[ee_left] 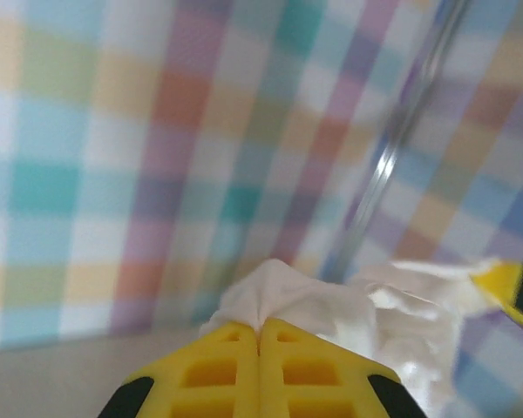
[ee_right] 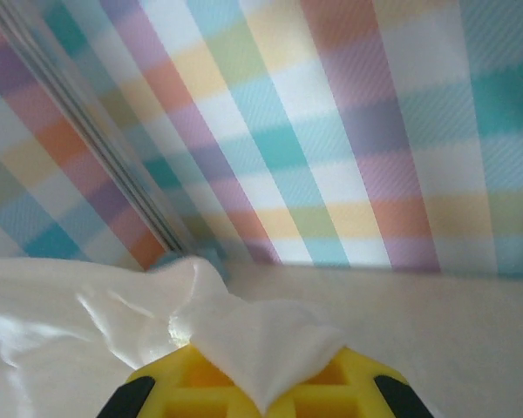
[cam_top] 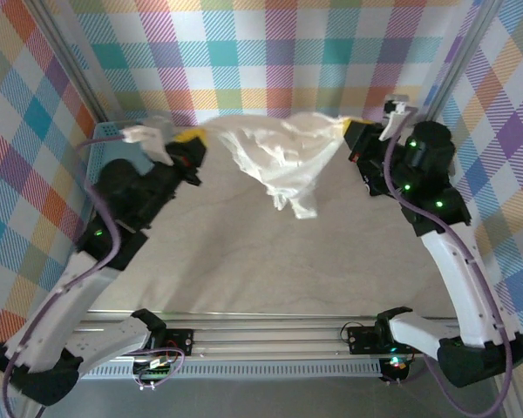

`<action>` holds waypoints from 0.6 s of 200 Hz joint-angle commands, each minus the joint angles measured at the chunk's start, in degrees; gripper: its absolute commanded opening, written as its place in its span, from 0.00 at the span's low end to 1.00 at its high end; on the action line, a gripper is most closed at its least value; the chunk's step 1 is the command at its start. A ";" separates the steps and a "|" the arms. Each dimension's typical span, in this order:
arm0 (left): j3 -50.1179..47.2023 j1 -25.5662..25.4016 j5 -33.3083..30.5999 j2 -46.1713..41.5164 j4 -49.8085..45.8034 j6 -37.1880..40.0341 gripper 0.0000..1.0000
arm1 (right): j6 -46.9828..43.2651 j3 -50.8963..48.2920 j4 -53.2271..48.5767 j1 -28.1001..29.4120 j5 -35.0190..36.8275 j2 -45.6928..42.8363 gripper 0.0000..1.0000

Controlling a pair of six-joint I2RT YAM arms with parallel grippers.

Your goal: Fold the inside-out t-shirt

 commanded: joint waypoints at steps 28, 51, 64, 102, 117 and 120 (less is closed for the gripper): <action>5.16 0.56 -16.97 1.98 -10.80 7.52 0.00 | -0.04 2.56 1.81 0.01 1.15 -0.78 0.02; 7.77 1.47 -21.87 4.38 -14.44 8.65 0.00 | 0.16 3.13 2.41 0.01 1.54 -0.56 0.03; 8.52 2.17 -21.47 5.46 -15.49 8.80 0.00 | 0.16 3.52 2.88 0.00 1.58 -0.39 0.04; 10.28 3.71 -19.09 8.32 -16.13 8.48 0.00 | -1.62 6.05 3.32 0.00 2.60 1.30 0.04; 12.52 4.69 -18.40 9.23 -16.63 8.27 0.00 | -2.66 7.91 3.48 0.00 3.50 2.35 0.04; 13.02 4.81 -18.21 9.27 -16.70 8.18 0.00 | -2.80 8.39 3.47 -0.01 3.55 2.58 0.04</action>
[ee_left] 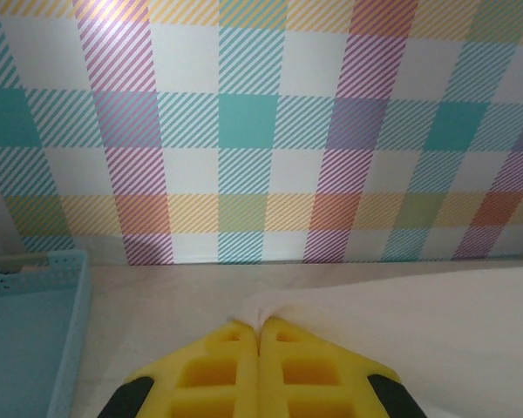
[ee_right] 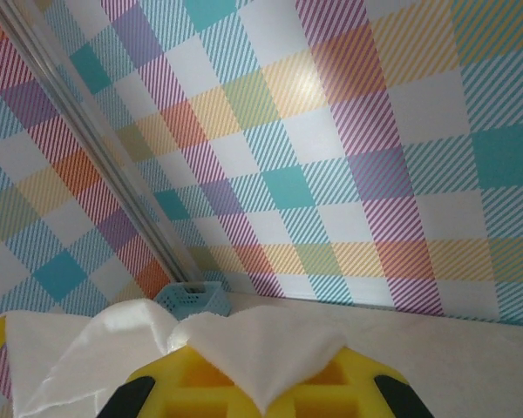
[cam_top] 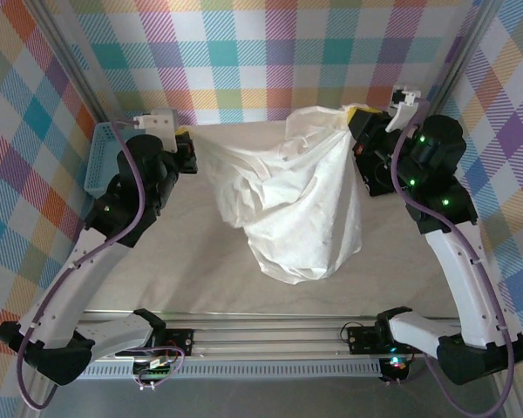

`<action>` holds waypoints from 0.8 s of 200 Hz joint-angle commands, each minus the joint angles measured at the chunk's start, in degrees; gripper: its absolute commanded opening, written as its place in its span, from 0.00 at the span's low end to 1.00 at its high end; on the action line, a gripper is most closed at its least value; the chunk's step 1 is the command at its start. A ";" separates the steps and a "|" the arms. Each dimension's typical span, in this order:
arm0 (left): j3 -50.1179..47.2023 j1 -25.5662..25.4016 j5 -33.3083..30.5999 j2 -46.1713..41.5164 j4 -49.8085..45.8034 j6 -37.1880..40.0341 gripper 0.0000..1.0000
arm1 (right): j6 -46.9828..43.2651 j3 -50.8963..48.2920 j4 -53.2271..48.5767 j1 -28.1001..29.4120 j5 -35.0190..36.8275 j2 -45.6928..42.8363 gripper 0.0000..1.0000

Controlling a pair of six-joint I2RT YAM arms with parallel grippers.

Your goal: Fold the inside-out t-shirt

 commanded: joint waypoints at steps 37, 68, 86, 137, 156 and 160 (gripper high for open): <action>8.11 1.87 6.42 -2.78 1.04 -0.82 0.00 | -1.69 7.00 4.79 0.01 -2.22 0.85 0.04; 7.17 1.89 15.05 -7.71 4.27 -4.48 0.00 | 0.46 5.89 7.17 0.01 -5.28 -2.12 0.04; 8.35 1.85 16.18 -9.66 4.75 -5.05 0.00 | 2.52 5.05 8.06 -0.01 -7.33 -3.54 0.04; 17.38 1.87 13.45 -8.70 -0.55 -2.26 0.00 | 5.12 3.95 9.27 0.01 -8.33 -6.47 0.04; 21.50 1.87 11.15 -5.48 -3.00 -0.38 0.00 | 6.18 3.56 10.74 0.01 -8.17 -6.94 0.04; 22.56 1.87 10.11 -4.43 -3.36 0.14 0.00 | 6.33 3.47 11.12 0.01 -8.17 -6.90 0.04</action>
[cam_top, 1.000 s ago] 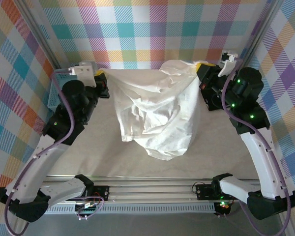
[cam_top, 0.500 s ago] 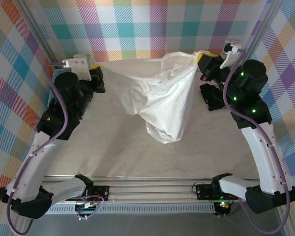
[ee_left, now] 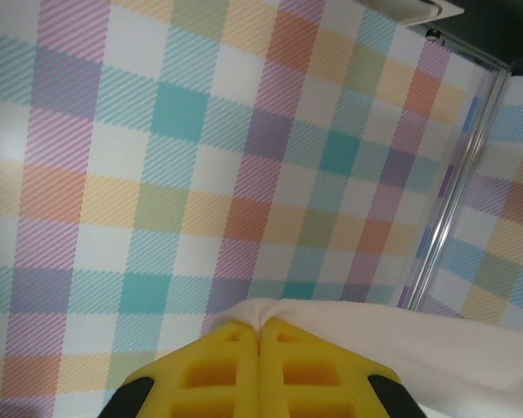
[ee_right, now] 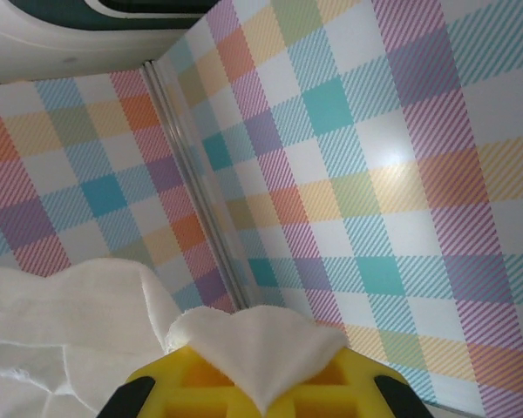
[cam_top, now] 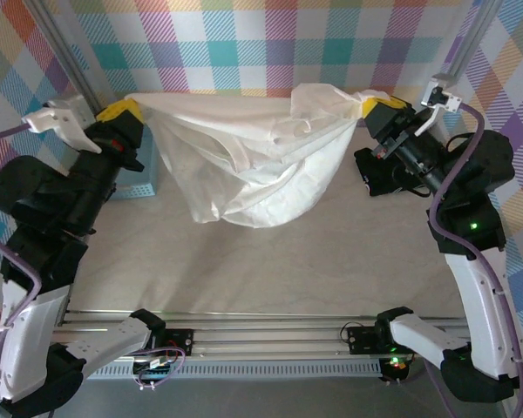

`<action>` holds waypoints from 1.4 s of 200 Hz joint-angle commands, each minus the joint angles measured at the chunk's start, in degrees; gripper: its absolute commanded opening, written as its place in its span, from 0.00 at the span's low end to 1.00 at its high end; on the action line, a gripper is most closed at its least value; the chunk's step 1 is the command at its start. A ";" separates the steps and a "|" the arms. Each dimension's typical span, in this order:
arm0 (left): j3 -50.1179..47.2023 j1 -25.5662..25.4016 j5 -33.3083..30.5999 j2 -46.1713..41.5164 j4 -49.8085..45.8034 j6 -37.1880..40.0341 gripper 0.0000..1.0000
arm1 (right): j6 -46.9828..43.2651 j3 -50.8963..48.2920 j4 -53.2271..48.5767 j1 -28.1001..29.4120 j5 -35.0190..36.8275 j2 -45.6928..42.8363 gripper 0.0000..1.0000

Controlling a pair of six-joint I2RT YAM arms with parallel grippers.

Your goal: Fold the inside-out t-shirt

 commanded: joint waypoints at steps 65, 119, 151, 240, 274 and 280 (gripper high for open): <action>24.21 14.30 -4.92 31.29 -8.39 2.16 0.00 | -1.04 0.10 6.43 0.00 7.88 9.88 0.04; 54.17 17.09 -4.80 69.56 -16.58 1.75 0.12 | -2.73 10.68 1.67 0.18 14.93 39.77 0.14; 64.98 18.71 -3.32 79.56 -26.22 -1.40 0.57 | -8.13 36.78 -23.94 0.13 11.91 63.84 0.39; -31.37 14.37 11.27 27.50 9.56 -20.18 0.68 | -7.71 -18.12 -26.36 0.71 15.86 35.18 0.72; -50.11 10.67 10.22 16.46 8.37 -24.11 0.69 | -4.91 -29.66 -26.85 -0.41 17.79 32.16 0.71; -52.38 10.04 10.45 15.33 7.63 -24.28 0.69 | -4.58 -29.76 -26.78 -0.72 17.05 33.49 0.71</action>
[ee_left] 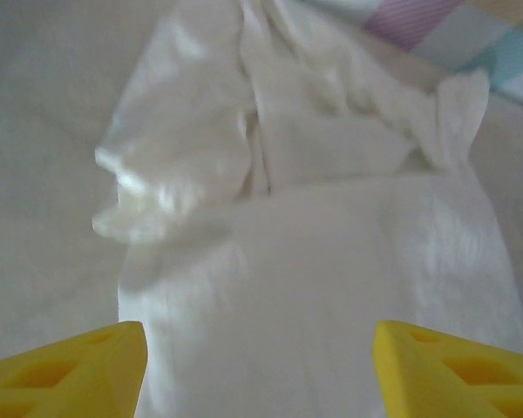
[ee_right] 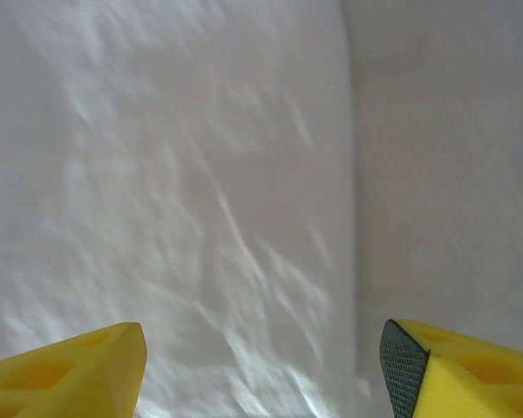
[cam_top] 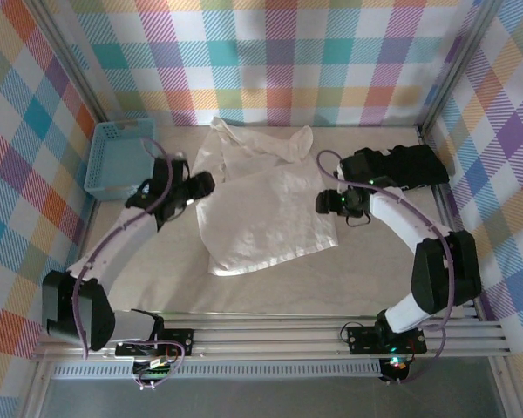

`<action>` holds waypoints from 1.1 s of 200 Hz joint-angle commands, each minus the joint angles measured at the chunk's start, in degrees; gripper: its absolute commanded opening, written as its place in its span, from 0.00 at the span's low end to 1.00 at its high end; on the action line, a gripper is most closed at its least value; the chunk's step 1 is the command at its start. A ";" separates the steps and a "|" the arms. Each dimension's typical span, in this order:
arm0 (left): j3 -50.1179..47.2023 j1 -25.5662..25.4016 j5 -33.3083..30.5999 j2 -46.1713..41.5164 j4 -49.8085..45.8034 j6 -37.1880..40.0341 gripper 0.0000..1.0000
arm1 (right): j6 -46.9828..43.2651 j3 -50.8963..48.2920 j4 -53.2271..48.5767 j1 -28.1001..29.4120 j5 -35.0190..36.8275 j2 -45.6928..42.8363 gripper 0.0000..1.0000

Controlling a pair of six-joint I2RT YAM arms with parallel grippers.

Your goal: Fold the inside-out t-shirt

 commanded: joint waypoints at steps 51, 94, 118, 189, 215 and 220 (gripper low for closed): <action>-19.88 -6.91 1.55 -11.39 -8.36 -7.18 0.72 | 3.36 -4.05 0.81 -1.20 -2.72 10.07 0.55; -25.77 -8.51 3.05 -17.35 -13.21 -8.80 0.69 | 3.30 -4.49 2.62 -2.25 -5.78 4.93 0.04; -27.24 -8.56 8.46 -15.54 -11.00 -8.14 0.62 | 3.57 -2.97 2.48 -4.32 -7.87 2.09 0.00; -31.09 -9.11 16.70 -8.41 4.38 -9.08 0.47 | 3.13 -2.75 2.08 -5.56 -8.05 -0.45 0.00; -31.11 -9.52 16.75 -6.32 7.04 -8.71 0.45 | 3.30 -3.35 2.59 -5.53 -8.43 -0.49 0.00; -31.11 -9.65 16.61 -5.81 7.43 -8.62 0.44 | 3.26 -3.38 2.64 -5.57 -8.52 -0.45 0.00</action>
